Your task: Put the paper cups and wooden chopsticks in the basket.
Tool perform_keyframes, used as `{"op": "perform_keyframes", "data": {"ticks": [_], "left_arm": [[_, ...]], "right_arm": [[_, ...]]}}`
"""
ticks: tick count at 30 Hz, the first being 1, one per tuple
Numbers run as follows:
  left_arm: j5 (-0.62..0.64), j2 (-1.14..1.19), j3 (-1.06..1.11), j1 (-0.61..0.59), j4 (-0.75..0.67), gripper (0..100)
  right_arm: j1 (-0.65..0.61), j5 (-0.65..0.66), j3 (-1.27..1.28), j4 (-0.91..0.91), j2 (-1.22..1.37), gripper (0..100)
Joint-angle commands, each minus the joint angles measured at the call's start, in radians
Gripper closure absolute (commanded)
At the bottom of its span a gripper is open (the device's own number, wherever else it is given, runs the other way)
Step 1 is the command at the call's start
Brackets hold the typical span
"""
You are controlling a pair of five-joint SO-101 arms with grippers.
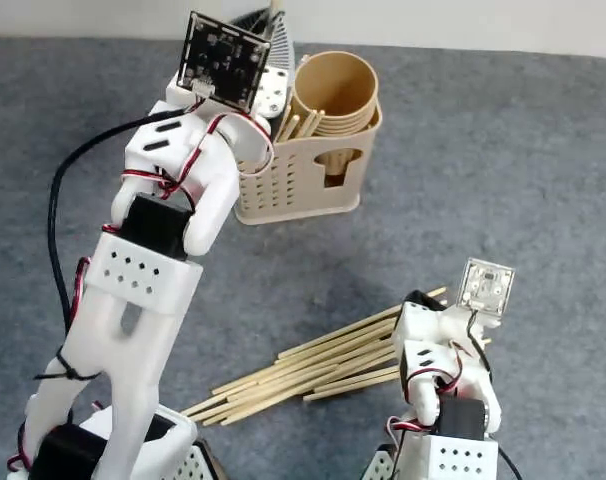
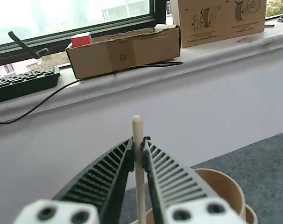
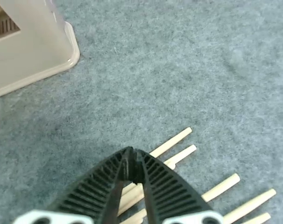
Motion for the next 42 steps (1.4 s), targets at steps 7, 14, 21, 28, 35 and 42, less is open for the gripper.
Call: {"op": "perform_keyframes", "data": {"ticks": [7,14,21,28,35,42], "left_arm": [[0.015,-0.025,0.03,-0.013,-0.026,99],[0.043,-0.036,-0.004,-0.013,0.129,91],[0.124,-0.033,-0.111,-0.064,0.287,87],[0.121,-0.065,-0.199,-0.028,0.485,87],[-0.035,-0.159,-0.179,0.11,0.704,89],[-0.035,-0.251,-0.039,0.131,0.743,93]], "right_arm": [[0.01,0.009,0.137,-0.024,-0.018,99.3],[0.01,0.009,0.137,-0.024,-0.018,99.3],[0.01,0.009,0.137,-0.024,-0.018,99.3],[0.01,0.009,0.137,-0.024,-0.018,99.3],[0.012,0.008,0.137,-0.024,-0.018,99.3],[0.012,0.009,0.137,-0.024,-0.018,99.3]]}}
